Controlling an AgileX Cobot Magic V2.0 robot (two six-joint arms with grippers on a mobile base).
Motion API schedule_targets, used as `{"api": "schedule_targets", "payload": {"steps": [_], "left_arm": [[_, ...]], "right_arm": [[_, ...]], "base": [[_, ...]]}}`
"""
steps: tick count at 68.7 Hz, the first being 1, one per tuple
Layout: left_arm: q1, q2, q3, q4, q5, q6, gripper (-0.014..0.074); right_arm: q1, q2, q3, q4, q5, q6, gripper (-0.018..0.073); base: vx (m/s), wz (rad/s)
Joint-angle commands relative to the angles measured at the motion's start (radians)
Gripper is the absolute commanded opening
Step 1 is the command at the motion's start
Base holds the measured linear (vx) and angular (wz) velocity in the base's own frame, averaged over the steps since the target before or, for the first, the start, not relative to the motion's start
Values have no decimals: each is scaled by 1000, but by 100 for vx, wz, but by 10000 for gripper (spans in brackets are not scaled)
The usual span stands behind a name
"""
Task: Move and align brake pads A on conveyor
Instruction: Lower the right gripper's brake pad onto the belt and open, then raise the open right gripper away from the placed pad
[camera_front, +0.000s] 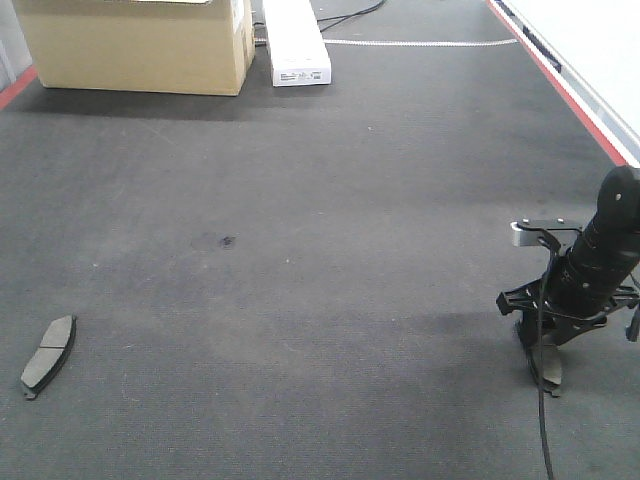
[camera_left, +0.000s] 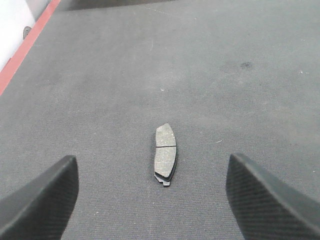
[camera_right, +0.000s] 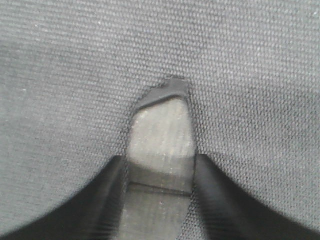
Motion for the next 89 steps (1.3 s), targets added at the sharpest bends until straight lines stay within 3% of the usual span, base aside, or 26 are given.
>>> {"api": "schedule_targets", "payload": {"steps": [1, 10, 29, 57, 75, 89], "left_arm": [[-3, 7, -25, -3, -62, -4, 587], [-3, 7, -25, -3, -62, -4, 587], [-3, 7, -25, -3, -62, -4, 587], [-3, 7, -25, -3, -62, -4, 587], [-3, 7, -25, -3, -62, -4, 587], [-3, 7, -25, -3, -62, -4, 587]], "right_arm": [[-1, -50, -30, 10, -10, -6, 486], [-1, -59, -30, 17, -10, -6, 573], [-1, -178, -30, 52, -8, 0, 568], [-1, -589, -12, 92, -22, -3, 568], [-2, -925, 237, 45, -182, 2, 568], [-2, -1135, 504, 55, -408, 8, 568]], "base": [[0, 0], [0, 0], [0, 0], [0, 0], [0, 0], [0, 0]]}}
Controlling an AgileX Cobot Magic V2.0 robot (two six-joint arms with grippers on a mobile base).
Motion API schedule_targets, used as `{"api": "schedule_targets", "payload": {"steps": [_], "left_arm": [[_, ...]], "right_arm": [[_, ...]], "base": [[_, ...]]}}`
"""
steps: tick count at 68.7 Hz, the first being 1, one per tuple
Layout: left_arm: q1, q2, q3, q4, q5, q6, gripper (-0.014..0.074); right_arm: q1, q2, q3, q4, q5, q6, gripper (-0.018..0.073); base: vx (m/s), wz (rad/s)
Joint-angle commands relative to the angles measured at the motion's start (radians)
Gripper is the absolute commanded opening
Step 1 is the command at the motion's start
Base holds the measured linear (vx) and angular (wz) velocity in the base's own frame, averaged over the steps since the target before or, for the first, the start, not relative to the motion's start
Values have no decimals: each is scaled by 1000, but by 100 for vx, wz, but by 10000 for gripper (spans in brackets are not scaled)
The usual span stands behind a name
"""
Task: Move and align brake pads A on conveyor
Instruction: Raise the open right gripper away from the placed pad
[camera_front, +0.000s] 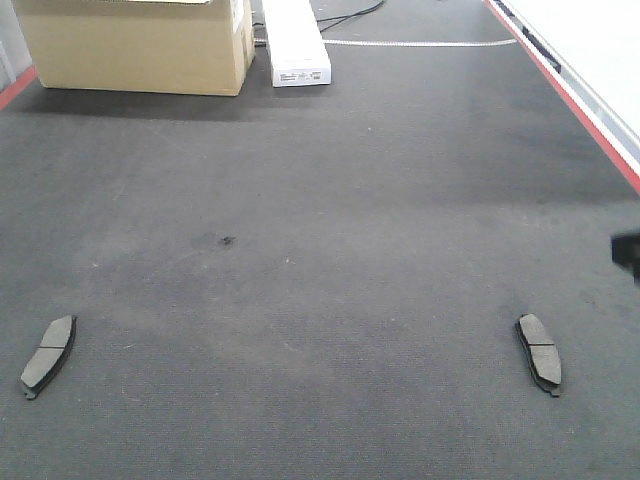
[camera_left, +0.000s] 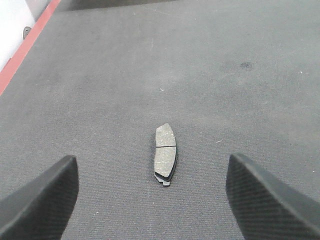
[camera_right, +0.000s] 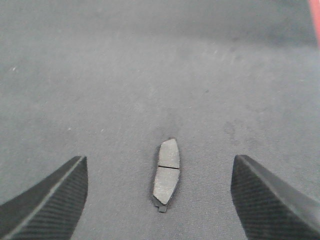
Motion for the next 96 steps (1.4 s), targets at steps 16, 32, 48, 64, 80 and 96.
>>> {"api": "schedule_targets", "payload": {"steps": [16, 32, 48, 64, 80, 96], "left_arm": [[-3, 7, -25, -3, -62, -4, 587], [-3, 7, -25, -3, -62, -4, 587], [-3, 7, -25, -3, -62, -4, 587], [-3, 7, -25, -3, -62, -4, 587], [-3, 7, -25, -3, -62, -4, 587], [-3, 7, -25, -3, -62, -4, 587]], "right_arm": [[-2, -291, 280, 4, -264, 4, 568], [-2, -453, 409, 7, -265, 7, 568], [-2, -543, 446, 6, -249, 7, 568], [-2, -543, 446, 4, -252, 7, 568], [-2, -543, 446, 4, -266, 6, 568], [-2, -543, 446, 4, -266, 6, 568]], "base": [[0, 0], [0, 0], [0, 0], [0, 0], [0, 0], [0, 0]]}}
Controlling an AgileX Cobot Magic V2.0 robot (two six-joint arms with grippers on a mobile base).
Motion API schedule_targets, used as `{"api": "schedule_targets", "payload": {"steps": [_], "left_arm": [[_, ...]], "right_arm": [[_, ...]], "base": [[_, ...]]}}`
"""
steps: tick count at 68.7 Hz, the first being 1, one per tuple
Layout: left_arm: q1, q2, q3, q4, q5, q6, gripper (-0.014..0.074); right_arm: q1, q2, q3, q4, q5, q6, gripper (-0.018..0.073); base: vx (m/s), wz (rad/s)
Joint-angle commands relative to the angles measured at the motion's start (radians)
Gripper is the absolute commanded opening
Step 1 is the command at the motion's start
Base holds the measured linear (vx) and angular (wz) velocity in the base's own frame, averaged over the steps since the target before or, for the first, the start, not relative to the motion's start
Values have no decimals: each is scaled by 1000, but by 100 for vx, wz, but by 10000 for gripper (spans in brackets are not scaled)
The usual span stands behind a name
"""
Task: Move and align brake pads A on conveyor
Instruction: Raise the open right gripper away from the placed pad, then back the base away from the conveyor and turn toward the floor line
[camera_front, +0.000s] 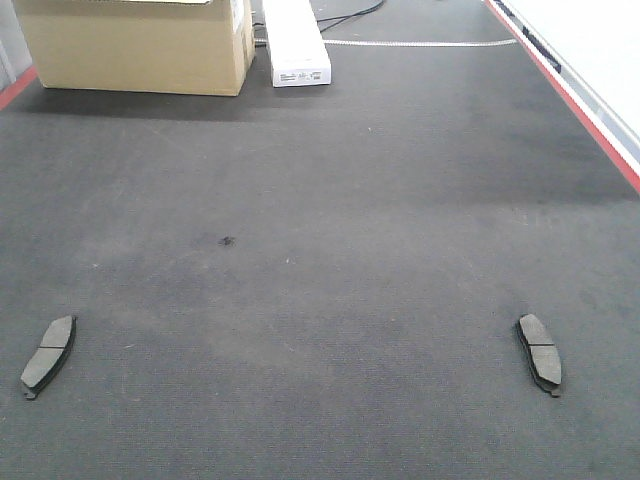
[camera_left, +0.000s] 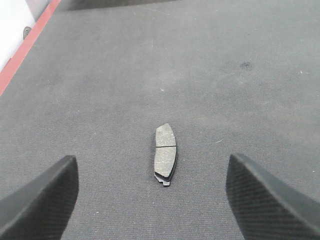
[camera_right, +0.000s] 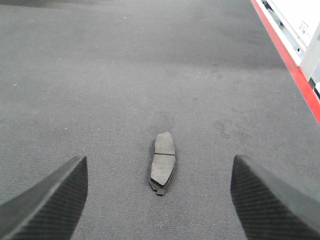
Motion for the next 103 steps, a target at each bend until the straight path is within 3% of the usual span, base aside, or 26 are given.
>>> {"api": "schedule_targets", "payload": {"steps": [1, 103], "left_arm": [[-3, 7, -25, -3, -62, -4, 587], [-3, 7, -25, -3, -62, -4, 587]], "right_arm": [[-2, 5, -28, 1, -78, -1, 568], [-2, 5, -28, 1, -80, -1, 568]], "base": [[0, 0], [-4, -1]]}}
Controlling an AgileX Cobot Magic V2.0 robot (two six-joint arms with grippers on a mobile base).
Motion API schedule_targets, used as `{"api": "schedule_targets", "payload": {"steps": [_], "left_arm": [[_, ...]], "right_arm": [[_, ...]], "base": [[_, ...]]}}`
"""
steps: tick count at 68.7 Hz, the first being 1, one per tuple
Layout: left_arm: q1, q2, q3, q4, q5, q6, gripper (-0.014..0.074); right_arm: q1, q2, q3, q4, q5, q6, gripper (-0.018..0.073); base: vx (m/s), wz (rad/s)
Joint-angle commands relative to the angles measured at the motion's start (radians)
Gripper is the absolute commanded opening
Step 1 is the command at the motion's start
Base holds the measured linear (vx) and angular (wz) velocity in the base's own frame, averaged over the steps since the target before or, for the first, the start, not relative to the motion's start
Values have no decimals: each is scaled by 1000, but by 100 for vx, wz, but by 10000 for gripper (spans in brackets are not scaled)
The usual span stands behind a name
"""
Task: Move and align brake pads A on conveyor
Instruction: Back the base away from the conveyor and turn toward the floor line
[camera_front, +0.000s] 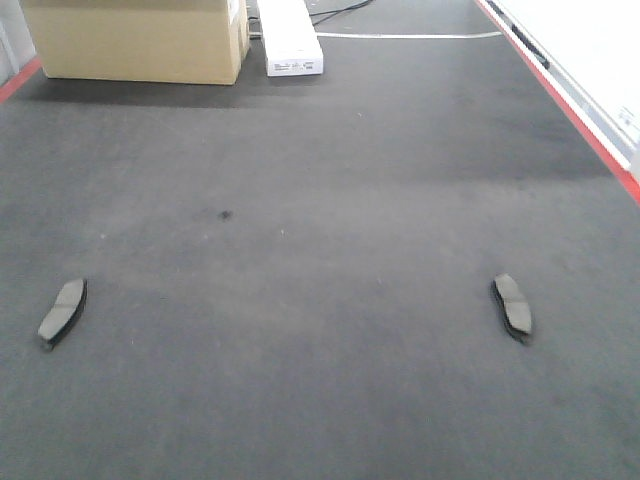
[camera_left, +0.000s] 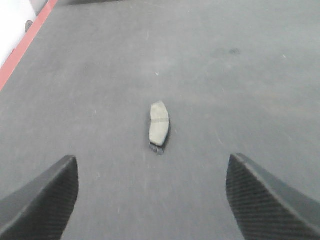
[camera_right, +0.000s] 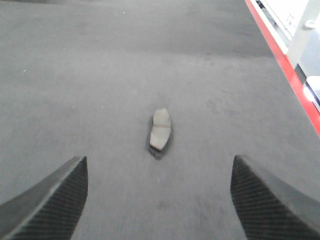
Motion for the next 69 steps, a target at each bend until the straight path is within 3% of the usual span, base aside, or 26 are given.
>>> {"api": "schedule_targets", "payload": {"steps": [1, 69], "left_arm": [[-3, 7, -25, -3, -62, -4, 587], [-3, 7, -25, -3, -62, -4, 587]], "right_arm": [[-2, 5, -28, 1, -75, -3, 568], [-2, 5, -28, 1, -74, -3, 568]], "base": [[-20, -4], [-33, -10]]}}
